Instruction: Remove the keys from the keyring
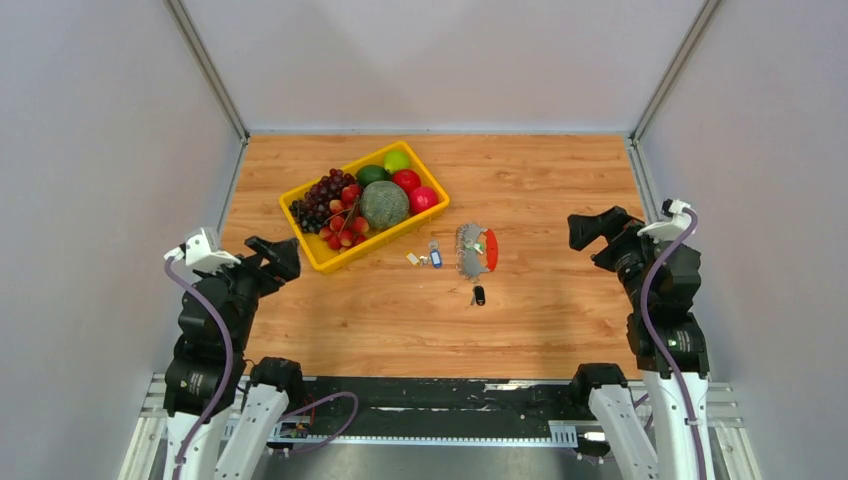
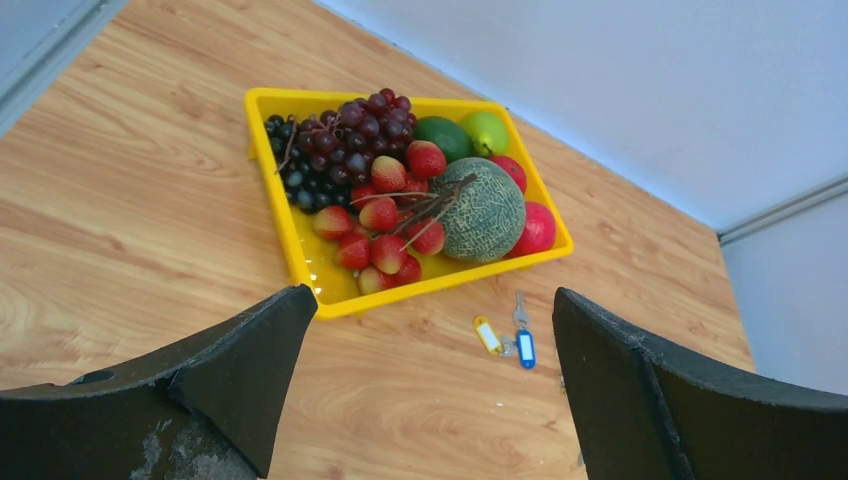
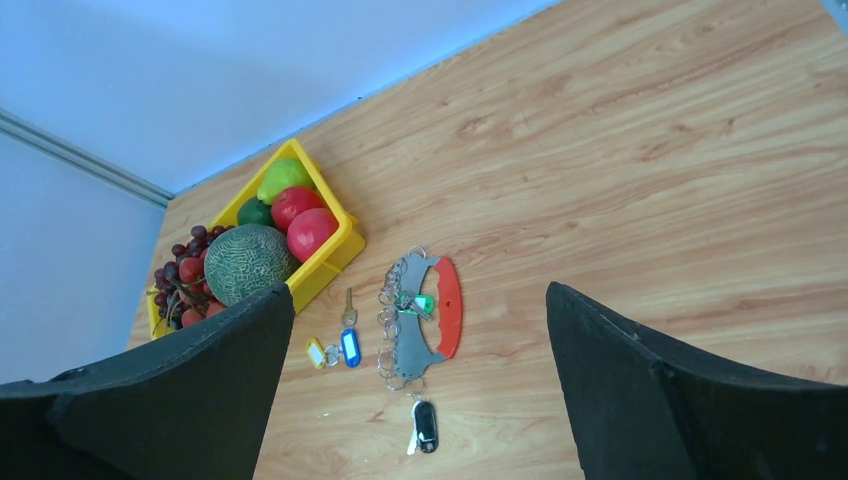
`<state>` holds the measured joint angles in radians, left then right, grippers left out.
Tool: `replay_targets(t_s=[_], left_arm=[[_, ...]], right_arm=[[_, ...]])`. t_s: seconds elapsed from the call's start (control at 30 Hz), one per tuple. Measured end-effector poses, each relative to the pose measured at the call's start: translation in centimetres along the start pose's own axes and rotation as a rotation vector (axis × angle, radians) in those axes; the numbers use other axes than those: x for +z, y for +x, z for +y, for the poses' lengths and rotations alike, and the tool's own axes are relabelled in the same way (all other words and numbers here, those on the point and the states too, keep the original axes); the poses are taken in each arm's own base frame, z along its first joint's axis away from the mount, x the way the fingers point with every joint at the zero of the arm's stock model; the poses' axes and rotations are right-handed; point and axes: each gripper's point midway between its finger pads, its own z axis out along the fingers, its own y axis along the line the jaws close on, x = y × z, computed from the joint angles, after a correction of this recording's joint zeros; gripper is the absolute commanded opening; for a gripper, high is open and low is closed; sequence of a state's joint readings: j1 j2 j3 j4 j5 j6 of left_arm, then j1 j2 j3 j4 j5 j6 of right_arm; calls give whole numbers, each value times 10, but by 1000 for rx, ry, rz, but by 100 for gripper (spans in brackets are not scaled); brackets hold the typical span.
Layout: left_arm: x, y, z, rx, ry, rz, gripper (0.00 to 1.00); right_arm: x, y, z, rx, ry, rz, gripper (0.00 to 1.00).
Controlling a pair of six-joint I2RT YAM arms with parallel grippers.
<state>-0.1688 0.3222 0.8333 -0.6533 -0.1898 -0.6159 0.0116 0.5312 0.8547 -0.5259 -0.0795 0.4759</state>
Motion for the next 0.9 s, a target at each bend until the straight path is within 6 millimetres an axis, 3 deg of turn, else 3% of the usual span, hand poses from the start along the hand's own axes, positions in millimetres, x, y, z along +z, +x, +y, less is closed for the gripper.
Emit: replay_targets(t_s=[0.2,0.33,0.43,0.57,0.67,0.83,0.9], left_arm=[[8,6,3,69,-12,38,100],[23,21,-7,141,36,128,100],[43,41,-15,173,73,243,100],[70,76,-22,196,112,419,100],[78,91,-25,186,135,485,100],[83,100,-45,177,217,535,100],[86,101,-52,192,238,543,100]], right_arm=[[9,21,-17,74,69,42,98],[16,39,-24,92,76,81,95],[28,55,-23,118,51,143,93],[50,84,-28,164,56,250,100],[61,102,-39,212,108,310,100],[72,109,-45,287,160,321,99],[77,113,-44,291,166,328,94]])
